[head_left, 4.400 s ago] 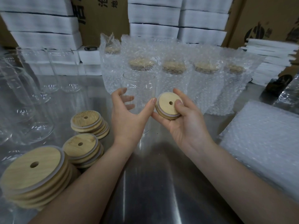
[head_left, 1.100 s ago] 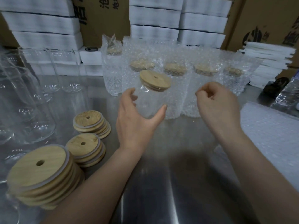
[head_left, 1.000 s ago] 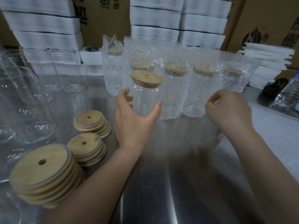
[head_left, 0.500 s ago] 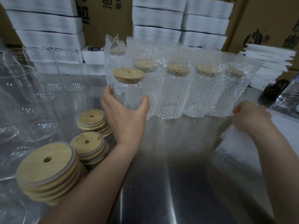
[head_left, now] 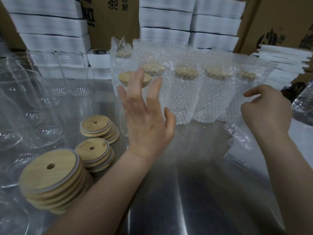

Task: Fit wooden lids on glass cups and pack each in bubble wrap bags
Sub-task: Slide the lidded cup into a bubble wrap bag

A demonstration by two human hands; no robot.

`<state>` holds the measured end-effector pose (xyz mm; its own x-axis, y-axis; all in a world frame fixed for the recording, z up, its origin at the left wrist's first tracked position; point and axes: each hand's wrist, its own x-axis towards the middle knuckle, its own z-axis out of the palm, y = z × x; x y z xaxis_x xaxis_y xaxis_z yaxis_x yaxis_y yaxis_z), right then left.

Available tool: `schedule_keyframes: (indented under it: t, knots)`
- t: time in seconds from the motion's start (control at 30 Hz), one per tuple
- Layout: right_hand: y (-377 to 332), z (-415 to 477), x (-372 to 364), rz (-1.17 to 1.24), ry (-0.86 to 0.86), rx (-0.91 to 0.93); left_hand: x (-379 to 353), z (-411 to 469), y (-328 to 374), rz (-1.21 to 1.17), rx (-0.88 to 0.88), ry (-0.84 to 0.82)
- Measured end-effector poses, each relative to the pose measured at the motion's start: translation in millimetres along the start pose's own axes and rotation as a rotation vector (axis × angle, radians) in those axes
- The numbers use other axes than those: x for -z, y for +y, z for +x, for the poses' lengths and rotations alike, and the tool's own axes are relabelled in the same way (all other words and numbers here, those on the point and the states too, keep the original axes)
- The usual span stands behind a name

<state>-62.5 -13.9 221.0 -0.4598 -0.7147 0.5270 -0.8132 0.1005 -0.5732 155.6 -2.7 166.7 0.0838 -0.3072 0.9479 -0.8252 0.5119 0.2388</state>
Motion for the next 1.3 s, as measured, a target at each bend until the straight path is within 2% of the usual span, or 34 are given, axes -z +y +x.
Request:
schedule_keyframes:
  t: [0.1, 0.17, 0.23, 0.33, 0.4, 0.47, 0.6, 0.73, 0.93, 1.17, 1.3]
  knots:
    - [-6, -4, 0, 0.093, 0.041, 0.024, -1, -4, 14, -0.074, -0.106, -0.062]
    - [-10, -8, -4, 0.184, 0.031, 0.03, -1, -10, 24, -0.21, -0.094, -0.156]
    - [-15, -13, -10, 0.274, 0.009, 0.049, 1, -16, 32, -0.365, 0.078, -0.315]
    - [-22, -24, -22, 0.371, -0.007, 0.091, 0, -20, 39, -0.615, 0.462, -0.605]
    - [-24, -29, -28, 0.419, -0.005, 0.115, -4, -20, 38, -0.827, 0.674, -0.677]
    - [-25, -32, -33, 0.483, -0.009, 0.121, -7, -21, 36, -0.963, 0.802, -0.677]
    - [-27, -39, -37, 0.596, -0.053, 0.134, -12, -16, 27, -0.994, 0.881, -0.627]
    - [-31, -44, -40, 0.764, -0.155, 0.068, -14, -14, 17, -1.014, 0.981, -0.577]
    - [-33, -50, -40, 0.641, -0.157, 0.141, -18, -17, 12, -1.047, 1.035, -0.474]
    - [-37, -54, -45, 0.546, -0.617, 0.257, -19, -15, 10, -1.057, 1.051, -0.37]
    - [-33, -52, -49, 0.582, -0.837, 0.24, -19, -15, 8, -1.138, 1.067, -0.337]
